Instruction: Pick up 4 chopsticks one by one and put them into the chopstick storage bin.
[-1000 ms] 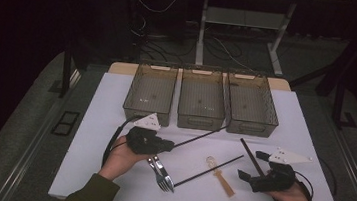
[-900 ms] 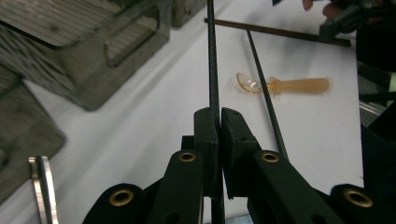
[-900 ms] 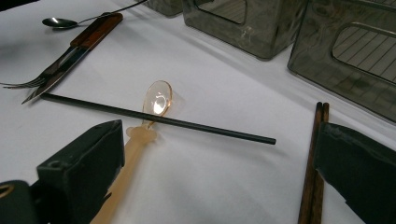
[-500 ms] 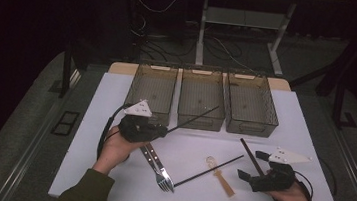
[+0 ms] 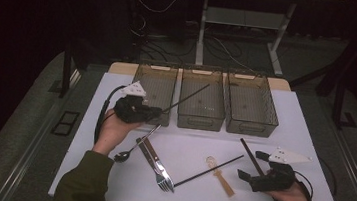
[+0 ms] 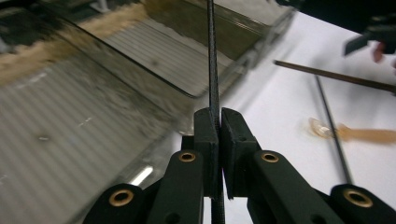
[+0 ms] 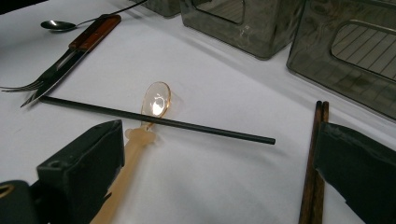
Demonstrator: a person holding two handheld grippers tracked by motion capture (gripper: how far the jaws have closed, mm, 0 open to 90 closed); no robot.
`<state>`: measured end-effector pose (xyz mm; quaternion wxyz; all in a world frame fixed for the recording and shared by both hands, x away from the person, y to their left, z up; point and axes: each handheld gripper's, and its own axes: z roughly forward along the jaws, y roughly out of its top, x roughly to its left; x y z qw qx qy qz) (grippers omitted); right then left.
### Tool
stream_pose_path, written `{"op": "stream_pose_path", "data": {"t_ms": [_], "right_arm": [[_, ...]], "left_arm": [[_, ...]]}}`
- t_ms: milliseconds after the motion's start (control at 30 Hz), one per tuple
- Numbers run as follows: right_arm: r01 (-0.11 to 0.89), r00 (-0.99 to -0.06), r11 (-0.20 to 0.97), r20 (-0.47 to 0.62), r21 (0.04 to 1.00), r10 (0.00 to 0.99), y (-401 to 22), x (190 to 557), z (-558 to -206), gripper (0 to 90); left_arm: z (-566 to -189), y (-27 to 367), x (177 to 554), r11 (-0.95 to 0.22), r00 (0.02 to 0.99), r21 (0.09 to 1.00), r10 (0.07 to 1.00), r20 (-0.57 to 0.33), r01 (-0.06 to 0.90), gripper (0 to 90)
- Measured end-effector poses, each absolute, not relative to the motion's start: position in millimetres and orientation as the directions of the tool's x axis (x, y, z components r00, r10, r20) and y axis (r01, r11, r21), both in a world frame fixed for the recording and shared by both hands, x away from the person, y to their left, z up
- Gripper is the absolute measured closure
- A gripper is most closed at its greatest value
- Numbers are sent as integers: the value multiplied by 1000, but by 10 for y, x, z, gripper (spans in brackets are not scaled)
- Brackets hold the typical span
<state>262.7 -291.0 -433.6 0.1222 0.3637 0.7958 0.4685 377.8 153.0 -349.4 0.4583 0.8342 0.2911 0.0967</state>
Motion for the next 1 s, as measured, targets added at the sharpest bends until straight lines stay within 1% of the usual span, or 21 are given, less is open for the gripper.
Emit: {"op": "stream_pose_path", "data": {"t_ms": [133, 200, 333, 533, 633, 900, 933, 1000], "right_arm": [[461, -707, 299, 142, 835, 693, -2908, 2627, -4336, 23], [462, -707, 299, 143, 835, 692, -2909, 2628, -4337, 23], [461, -708, 303, 140, 834, 692, -2908, 2630, -4340, 23], [463, -706, 299, 144, 835, 693, -2910, 2625, -4339, 23], [460, -709, 302, 140, 835, 691, -2912, 2631, -4342, 23], [464, -706, 297, 146, 835, 693, -2919, 2624, -4339, 23], [463, -706, 297, 145, 835, 693, -2917, 2624, -4340, 23], [463, -706, 297, 145, 835, 693, -2915, 2622, -4339, 23]], "left_arm": [[-3420, 1583, 3909, -403, 789, 824, 609, -82, 397, 848], [-3395, 1601, 3974, -424, 771, 815, 635, -45, 396, 848], [-3384, 1657, 4102, -411, 738, 814, 674, -33, 411, 848], [-3433, 1727, 4276, -373, 676, 805, 735, -46, 461, 848], [-3471, 1724, 4358, -368, 639, 793, 768, -36, 486, 848], [-3604, 1738, 4510, -303, 548, 769, 833, -73, 563, 848], [-3627, 1739, 4528, -317, 538, 755, 841, -55, 574, 848], [-3667, 1745, 4554, -328, 532, 740, 845, -48, 588, 848]]}}
